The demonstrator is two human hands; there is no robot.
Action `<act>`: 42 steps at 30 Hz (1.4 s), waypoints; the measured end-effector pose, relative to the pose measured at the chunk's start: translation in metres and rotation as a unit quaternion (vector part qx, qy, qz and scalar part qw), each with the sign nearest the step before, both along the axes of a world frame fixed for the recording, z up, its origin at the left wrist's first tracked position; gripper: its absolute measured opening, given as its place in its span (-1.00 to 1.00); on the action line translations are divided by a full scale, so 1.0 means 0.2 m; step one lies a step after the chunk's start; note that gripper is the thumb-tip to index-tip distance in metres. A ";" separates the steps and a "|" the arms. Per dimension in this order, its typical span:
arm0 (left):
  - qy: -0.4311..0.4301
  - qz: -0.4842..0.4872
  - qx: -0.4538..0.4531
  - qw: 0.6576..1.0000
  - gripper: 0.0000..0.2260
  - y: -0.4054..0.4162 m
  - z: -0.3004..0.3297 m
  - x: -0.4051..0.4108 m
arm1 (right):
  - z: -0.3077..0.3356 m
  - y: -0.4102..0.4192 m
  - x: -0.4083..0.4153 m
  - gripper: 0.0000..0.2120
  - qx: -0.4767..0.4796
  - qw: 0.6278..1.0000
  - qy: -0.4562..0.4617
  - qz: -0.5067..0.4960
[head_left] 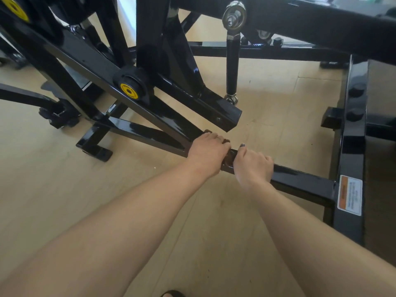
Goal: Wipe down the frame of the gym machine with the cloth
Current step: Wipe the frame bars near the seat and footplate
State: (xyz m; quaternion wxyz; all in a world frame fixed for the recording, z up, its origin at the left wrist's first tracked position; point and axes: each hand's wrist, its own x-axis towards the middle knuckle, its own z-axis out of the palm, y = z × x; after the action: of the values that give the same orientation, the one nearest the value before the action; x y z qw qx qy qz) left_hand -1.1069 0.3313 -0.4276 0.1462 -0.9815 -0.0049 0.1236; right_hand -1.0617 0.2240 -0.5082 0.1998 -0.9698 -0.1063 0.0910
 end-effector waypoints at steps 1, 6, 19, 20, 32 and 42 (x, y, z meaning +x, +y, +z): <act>-0.002 0.007 -0.013 1.000 -0.43 -0.01 0.00 0.00 | 0.01 0.00 0.00 -0.62 0.001 1.000 0.004 0.007; 0.003 0.009 -0.039 0.999 -0.39 0.00 0.02 -0.07 | 0.03 -0.02 0.01 -0.57 -0.013 0.999 0.014 0.037; -0.177 -0.049 -0.111 0.977 -0.54 0.07 0.39 -0.20 | 0.10 -0.04 0.05 -0.49 0.038 0.992 0.117 0.042; -0.246 -0.063 -0.124 0.959 -0.52 0.07 0.46 -0.19 | 0.09 -0.04 0.05 -0.47 0.036 0.992 0.115 0.041; -0.199 -0.053 0.017 0.978 -0.43 0.06 0.25 0.12 | 0.16 -0.05 0.21 -0.40 0.439 0.781 0.354 -0.267; -0.158 -0.158 -0.023 0.974 -0.49 -0.06 0.15 0.15 | 0.10 -0.04 0.21 -0.39 0.410 0.825 0.292 -0.257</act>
State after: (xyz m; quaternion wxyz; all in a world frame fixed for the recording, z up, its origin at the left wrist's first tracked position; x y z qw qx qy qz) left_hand -1.0779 0.3192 -0.3976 0.1387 -0.9800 0.1305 -0.0576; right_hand -1.0187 0.2164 -0.4884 0.6171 -0.7185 0.1830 0.2634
